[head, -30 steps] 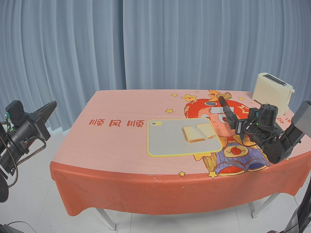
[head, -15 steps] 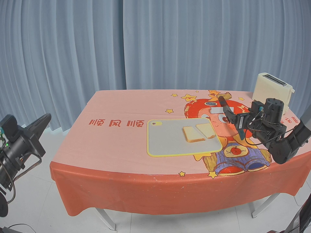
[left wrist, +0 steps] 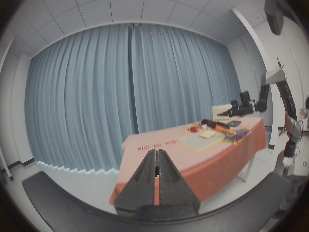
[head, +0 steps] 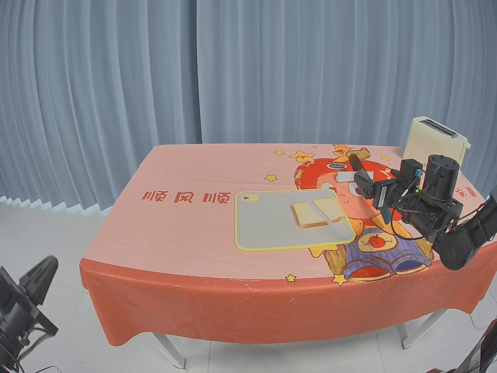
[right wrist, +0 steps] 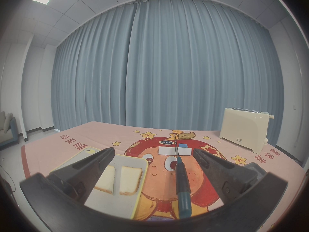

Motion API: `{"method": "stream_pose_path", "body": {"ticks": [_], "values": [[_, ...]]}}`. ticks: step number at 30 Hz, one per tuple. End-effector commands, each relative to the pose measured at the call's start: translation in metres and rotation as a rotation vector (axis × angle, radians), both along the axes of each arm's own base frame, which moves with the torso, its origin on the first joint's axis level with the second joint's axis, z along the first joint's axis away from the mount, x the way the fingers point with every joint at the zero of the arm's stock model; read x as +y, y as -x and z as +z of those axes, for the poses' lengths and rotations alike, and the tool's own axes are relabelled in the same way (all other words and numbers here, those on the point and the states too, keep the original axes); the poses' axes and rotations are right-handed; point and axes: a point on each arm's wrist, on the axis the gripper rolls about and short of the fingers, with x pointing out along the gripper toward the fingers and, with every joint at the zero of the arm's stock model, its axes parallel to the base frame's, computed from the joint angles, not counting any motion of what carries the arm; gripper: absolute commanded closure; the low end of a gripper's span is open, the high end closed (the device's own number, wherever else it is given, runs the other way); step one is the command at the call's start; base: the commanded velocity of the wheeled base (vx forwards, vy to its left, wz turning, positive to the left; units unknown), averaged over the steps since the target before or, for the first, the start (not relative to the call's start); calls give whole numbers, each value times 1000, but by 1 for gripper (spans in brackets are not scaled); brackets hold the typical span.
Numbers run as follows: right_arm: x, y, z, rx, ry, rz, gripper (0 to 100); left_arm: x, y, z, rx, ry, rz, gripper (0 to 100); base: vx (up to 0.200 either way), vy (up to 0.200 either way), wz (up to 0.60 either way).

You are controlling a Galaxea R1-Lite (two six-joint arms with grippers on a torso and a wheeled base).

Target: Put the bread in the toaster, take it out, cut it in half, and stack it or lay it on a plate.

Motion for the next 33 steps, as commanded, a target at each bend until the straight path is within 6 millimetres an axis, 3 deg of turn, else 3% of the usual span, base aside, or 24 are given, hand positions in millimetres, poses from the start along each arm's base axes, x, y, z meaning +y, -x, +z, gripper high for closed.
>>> {"method": "stream_pose_path", "body": {"ticks": [1, 3, 6, 12, 17, 22, 25, 33], "values": [[9, 16, 8, -14, -12, 40, 0, 3, 68, -51, 0, -103, 42, 100, 0, 0, 0], [11, 18, 11, -24, -16, 51, 0, 3, 81, -66, 4, -95, 57, 100, 0, 0, 0], [15, 22, 14, -28, -21, 69, 0, 4, 88, -65, -11, -63, 115, 100, 0, 0, 0], [21, 28, 10, -13, -15, 94, 0, 10, 88, -66, 13, 8, 394, 100, 0, 0, 0], [20, 29, 12, -19, -17, 92, 0, 12, 89, -68, 39, 106, 453, 100, 0, 0, 0], [22, 32, 15, -28, -20, 101, 0, 11, 88, -69, 38, 122, 438, 100, 0, 0, 0], [29, 38, 14, -22, -18, 131, 0, 6, 85, -75, 46, 103, 209, 100, 0, 0, 0], [29, 39, 14, -21, -15, 134, 0, 7, 85, -74, 31, 73, 229, 100, 0, 0, 0]]}}
